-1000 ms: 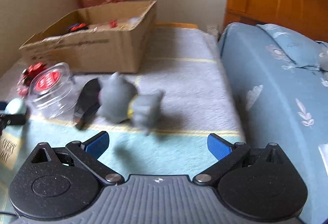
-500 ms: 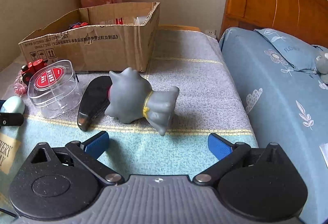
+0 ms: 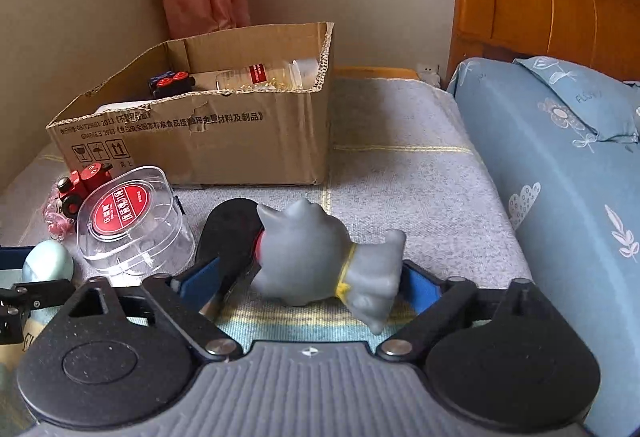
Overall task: Organize rigid objects
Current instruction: 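Grasp the mint-green case with the left tool while the right tool grasps the grey cat, then carry the mint-green case and grey cat into the box, opening both tools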
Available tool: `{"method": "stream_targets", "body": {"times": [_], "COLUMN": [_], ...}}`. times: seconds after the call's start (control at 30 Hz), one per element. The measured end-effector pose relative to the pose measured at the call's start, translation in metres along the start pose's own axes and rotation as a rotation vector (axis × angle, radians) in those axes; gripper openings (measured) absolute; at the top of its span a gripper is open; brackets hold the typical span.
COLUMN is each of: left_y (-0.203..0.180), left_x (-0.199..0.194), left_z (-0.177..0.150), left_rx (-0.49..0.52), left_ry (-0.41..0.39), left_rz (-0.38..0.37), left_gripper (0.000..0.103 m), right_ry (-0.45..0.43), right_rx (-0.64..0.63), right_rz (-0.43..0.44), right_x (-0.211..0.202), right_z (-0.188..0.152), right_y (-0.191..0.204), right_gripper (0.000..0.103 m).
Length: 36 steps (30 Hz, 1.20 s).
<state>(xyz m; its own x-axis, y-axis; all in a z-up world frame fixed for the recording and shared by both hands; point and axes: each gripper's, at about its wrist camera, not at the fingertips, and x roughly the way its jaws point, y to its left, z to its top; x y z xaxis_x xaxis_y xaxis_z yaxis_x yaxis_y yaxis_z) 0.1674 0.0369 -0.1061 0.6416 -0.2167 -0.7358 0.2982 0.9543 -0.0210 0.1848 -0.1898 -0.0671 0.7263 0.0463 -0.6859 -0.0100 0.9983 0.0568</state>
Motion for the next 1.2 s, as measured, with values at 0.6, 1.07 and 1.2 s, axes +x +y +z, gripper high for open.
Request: {"method": "stream_targets", "body": {"times": [0.6, 1.07, 1.2], "left_y": [-0.002, -0.002, -0.001], "left_x": [0.007, -0.002, -0.009], "left_z": [0.006, 0.013, 0.016], "left_rx": [0.036, 0.129, 0.157], "left_ry": [0.041, 0.053, 0.054], "left_rz": [0.005, -0.023, -0.034], "left_gripper": [0.085, 0.06, 0.06], "right_ry": [0.012, 0.035, 0.041], "right_rx": [0.002, -0.114, -0.176], "right_rz": [-0.028, 0.007, 0.037], "right_x": [0.001, -0.01, -0.019], "right_z": [0.004, 0.007, 0.011], "right_y": [-0.002, 0.005, 0.005], "right_gripper": [0.08, 0.078, 0.078]}}
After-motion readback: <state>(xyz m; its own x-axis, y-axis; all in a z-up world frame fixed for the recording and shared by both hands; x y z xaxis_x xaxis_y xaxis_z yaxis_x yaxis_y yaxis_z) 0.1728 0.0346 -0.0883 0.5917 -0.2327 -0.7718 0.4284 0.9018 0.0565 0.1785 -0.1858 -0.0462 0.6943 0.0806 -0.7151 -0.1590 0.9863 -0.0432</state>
